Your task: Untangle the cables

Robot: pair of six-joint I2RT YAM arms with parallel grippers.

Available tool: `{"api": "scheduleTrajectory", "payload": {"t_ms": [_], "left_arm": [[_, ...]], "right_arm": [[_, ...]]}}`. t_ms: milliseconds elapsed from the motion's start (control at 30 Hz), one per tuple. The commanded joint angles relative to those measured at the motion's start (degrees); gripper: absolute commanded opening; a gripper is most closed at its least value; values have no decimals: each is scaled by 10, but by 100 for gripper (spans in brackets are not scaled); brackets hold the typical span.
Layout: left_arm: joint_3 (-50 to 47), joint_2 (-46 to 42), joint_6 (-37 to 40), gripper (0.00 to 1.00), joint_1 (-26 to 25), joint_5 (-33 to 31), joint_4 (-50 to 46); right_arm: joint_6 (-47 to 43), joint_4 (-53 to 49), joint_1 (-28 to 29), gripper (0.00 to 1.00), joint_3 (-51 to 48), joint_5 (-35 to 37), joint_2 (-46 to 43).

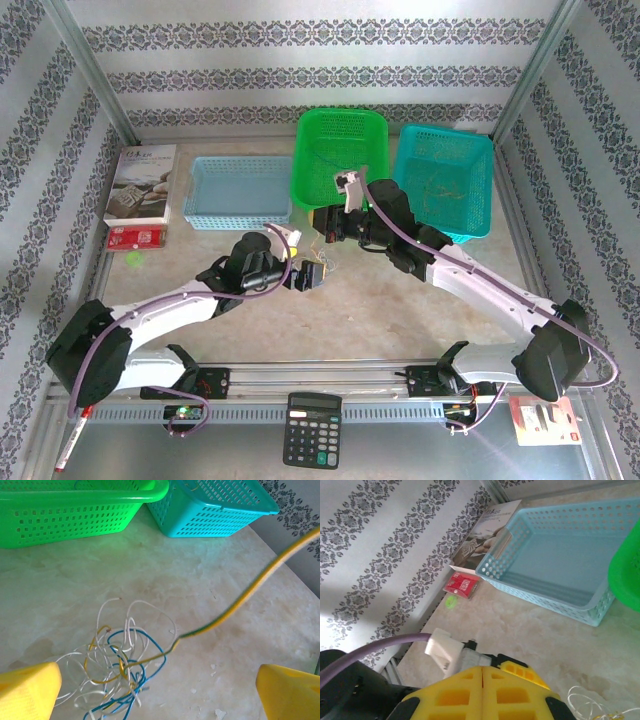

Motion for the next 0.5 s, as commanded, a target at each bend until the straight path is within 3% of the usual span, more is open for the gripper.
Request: {"api": "scheduleTrajectory", "payload": {"t_ms": [0,267,467], "left_arm": [[14,15,5,100,-7,-11,48],[0,63,3,97,-7,-20,76],[-18,90,1,81,-7,-19,96]], "right_arm": [[16,16,10,0,30,-18,-14],[27,21,14,0,68,-27,-23],[32,26,14,0,90,-30,-20]]}}
